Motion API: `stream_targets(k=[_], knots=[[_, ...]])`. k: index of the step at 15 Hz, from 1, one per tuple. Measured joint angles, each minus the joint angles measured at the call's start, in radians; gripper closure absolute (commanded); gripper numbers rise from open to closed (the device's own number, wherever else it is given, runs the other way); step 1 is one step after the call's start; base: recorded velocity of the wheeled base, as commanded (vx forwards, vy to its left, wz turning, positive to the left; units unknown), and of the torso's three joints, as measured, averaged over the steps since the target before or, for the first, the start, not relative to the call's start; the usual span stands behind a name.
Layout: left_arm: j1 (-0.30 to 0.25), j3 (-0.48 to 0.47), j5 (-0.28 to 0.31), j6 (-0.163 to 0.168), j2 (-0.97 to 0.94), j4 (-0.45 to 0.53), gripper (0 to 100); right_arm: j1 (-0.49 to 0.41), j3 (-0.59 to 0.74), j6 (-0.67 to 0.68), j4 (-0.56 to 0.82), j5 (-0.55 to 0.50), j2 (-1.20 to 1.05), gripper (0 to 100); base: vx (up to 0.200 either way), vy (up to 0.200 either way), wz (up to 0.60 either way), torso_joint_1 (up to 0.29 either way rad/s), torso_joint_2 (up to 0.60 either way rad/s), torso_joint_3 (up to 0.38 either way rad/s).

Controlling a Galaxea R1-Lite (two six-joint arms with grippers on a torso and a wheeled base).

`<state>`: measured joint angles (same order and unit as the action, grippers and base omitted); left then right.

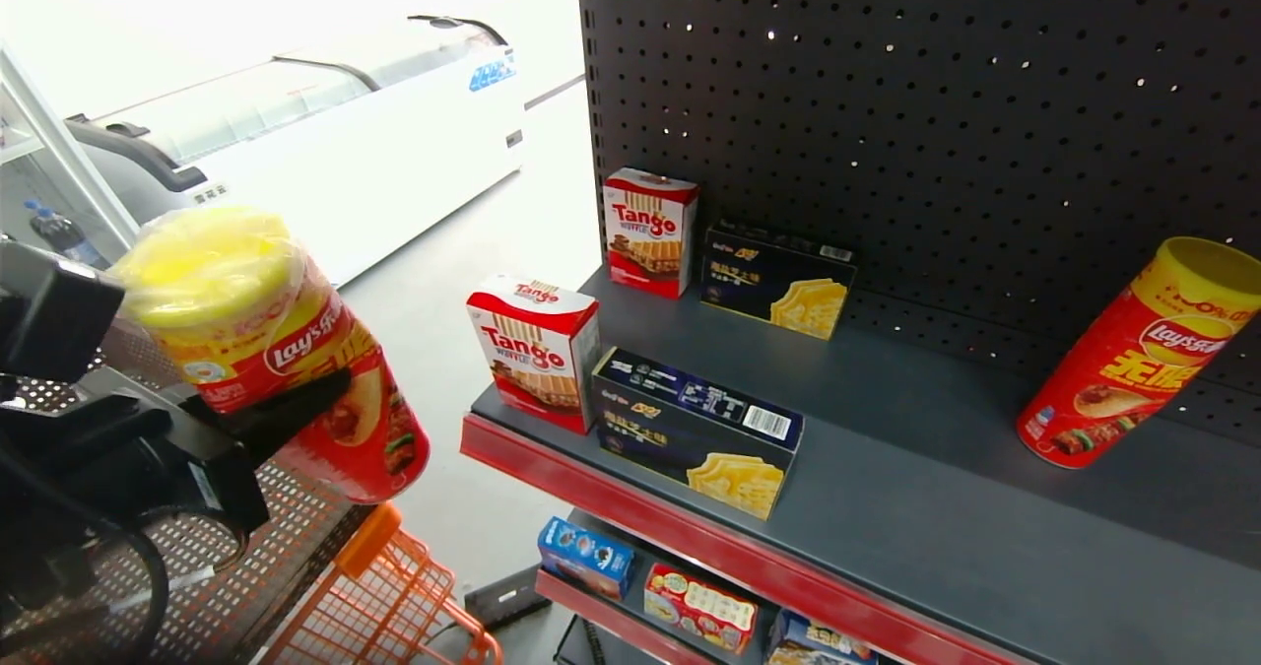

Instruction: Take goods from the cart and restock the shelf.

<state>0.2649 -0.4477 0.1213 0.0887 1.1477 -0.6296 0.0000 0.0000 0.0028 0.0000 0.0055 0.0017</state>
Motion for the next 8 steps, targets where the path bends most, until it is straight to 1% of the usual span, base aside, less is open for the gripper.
stream_targets(k=[2,4,5,6,7,8], knots=[[0.045,0.001,0.001,-0.013,-0.027,0.004,100,0.000,0.000,0.000,0.000,0.000,0.000,0,0.000,0.000,0.00,0.000,0.00,0.000],[0.085,0.000,0.010,-0.018,-0.039,0.000,100,0.000,0.000,0.000,0.000,0.000,0.000,0,0.000,0.000,0.00,0.000,0.00,0.000],[0.119,0.004,0.028,-0.021,-0.042,-0.001,100,0.000,0.000,0.000,0.000,0.000,0.000,0,0.000,0.000,0.00,0.000,0.00,0.000],[0.158,0.010,0.074,-0.030,-0.044,-0.001,100,0.000,0.000,0.000,0.000,0.000,0.000,0,0.000,0.000,0.00,0.000,0.00,0.000],[0.183,0.014,0.093,-0.036,-0.044,-0.001,100,0.000,0.000,0.000,0.000,0.000,0.000,0,0.000,0.000,0.00,0.000,0.00,0.000],[0.196,0.014,0.117,-0.047,-0.044,0.003,100,0.000,0.000,0.000,0.000,0.000,0.000,0,0.000,0.000,0.00,0.000,0.00,0.000]])
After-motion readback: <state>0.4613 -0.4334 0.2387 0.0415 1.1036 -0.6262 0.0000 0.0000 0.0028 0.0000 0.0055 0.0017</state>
